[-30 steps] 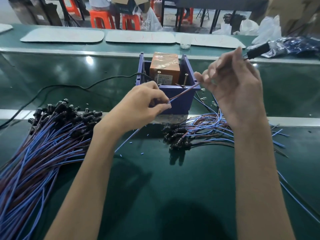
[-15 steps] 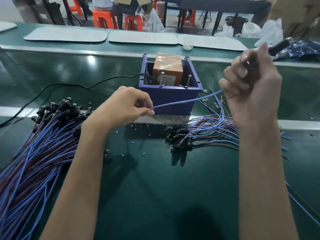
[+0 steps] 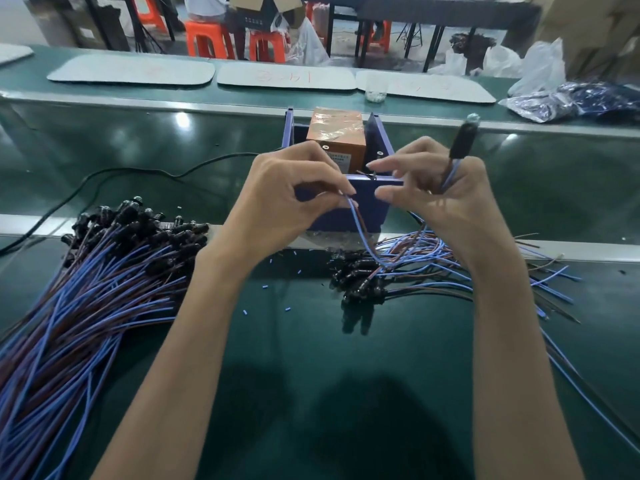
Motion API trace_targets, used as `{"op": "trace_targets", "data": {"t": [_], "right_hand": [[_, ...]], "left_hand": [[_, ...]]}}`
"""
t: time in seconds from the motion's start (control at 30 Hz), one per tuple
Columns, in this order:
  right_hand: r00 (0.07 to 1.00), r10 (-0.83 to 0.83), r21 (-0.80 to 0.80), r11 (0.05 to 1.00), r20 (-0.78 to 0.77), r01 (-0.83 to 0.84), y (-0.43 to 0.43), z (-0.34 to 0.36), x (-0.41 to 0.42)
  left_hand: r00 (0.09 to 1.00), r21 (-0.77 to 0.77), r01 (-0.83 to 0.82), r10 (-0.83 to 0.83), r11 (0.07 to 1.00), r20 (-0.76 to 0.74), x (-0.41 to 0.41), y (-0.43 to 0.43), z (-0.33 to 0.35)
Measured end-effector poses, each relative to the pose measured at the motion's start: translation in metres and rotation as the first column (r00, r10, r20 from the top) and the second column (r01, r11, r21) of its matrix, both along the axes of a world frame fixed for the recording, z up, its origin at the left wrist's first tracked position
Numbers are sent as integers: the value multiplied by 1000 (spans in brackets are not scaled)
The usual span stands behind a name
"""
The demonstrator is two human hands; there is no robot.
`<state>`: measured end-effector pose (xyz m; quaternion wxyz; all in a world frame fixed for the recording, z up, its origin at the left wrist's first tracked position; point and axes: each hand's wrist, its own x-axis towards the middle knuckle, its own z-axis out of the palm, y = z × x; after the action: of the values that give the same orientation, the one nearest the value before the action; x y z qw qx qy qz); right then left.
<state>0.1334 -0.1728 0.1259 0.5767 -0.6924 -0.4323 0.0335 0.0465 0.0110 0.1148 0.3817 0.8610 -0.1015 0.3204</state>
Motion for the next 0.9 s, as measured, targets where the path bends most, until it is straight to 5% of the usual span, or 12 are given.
{"op": "trace_targets", "data": {"t": [0.23,0.63,0.9], "right_hand": [[996,85,22,996,6,-85,9,-3,-7],[997,-62,247,968,38,51,20,-7,-2],[985,-118,466,870,-123,162,8,0,2]], "left_hand": [[998,-229,17,-2,973,66,3,-6,-6],[991,-196,-61,83,979,104,7,-5,-9],[941,-272,-179,245,946,235,9,-3,-10]]}}
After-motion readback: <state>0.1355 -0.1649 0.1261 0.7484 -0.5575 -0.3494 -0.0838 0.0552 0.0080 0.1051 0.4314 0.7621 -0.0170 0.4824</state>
